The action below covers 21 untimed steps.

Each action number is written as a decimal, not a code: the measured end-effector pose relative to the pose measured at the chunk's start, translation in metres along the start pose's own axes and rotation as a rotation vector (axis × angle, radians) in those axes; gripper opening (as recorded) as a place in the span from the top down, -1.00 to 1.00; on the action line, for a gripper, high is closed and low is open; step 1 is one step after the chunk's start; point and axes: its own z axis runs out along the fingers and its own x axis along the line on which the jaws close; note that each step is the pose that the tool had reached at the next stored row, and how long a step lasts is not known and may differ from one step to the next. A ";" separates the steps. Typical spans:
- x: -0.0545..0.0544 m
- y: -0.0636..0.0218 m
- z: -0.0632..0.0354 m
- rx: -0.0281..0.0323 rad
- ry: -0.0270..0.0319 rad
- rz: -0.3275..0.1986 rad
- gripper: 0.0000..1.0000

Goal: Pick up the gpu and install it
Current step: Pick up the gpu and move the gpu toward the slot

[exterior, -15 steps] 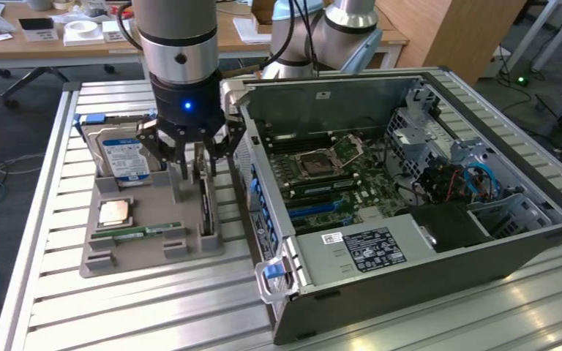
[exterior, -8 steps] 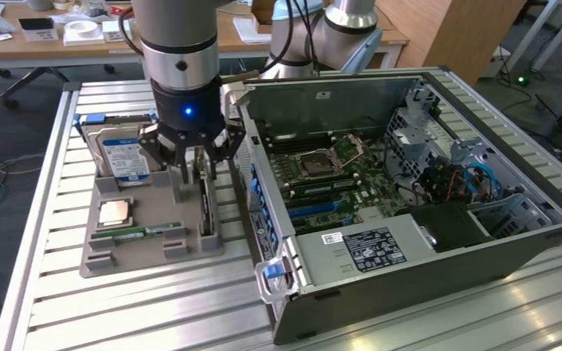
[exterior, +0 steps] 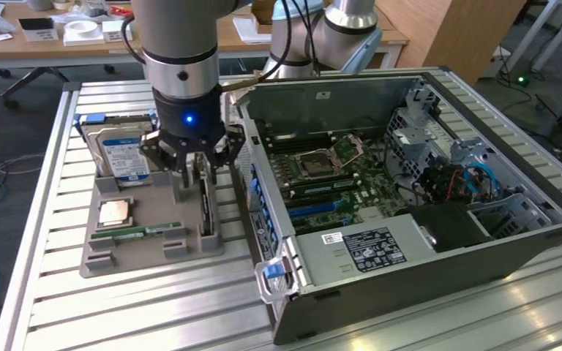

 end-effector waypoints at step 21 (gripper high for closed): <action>-0.006 -0.0003 0.0179 0.0000 -0.0001 0.000 0.05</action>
